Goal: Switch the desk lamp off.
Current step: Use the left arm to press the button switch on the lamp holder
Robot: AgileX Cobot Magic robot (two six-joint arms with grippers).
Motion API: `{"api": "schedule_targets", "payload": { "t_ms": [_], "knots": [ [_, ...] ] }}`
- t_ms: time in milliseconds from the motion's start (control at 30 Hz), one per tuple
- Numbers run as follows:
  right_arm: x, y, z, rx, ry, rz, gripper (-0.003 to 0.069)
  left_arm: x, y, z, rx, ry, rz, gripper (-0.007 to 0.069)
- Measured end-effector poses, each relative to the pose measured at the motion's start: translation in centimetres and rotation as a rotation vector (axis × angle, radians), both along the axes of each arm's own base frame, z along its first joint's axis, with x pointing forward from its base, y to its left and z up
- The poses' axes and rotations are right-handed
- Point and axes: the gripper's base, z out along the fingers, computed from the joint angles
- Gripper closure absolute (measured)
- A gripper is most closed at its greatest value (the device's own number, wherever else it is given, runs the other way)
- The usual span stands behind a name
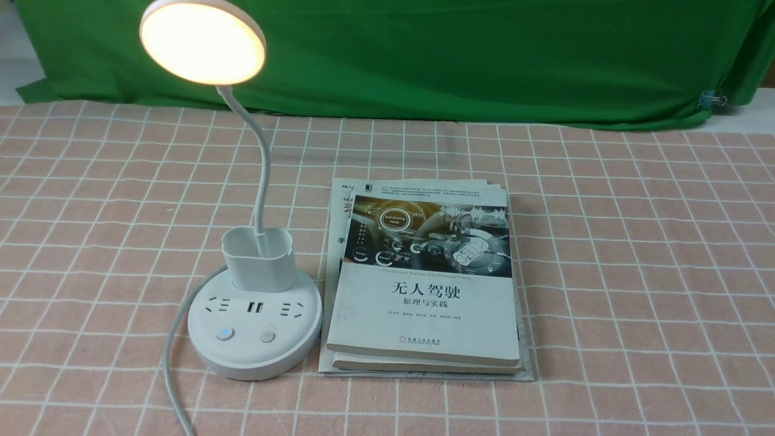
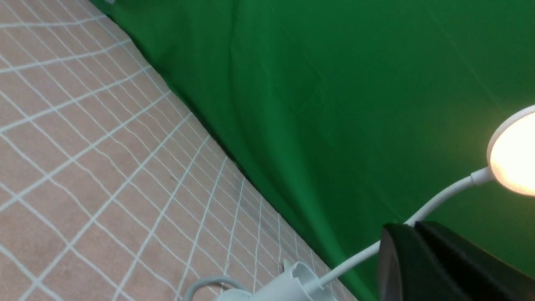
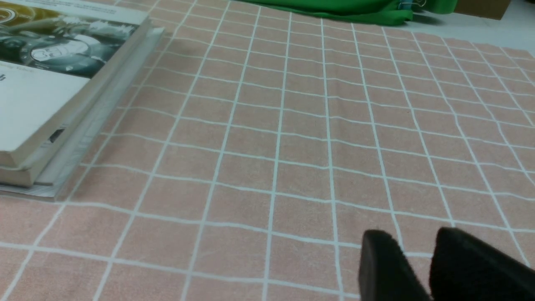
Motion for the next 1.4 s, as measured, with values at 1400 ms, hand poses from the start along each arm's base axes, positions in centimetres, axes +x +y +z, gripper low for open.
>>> {"api": "schedule_targets", "payload": {
  "t_ms": [1400],
  "knots": [
    [0.0, 0.0, 0.0, 0.0, 0.0, 0.0, 0.0419, 23.9, -13.1, 0.1, 0.891, 1.24, -0.862, 0.0619]
  ]
}}
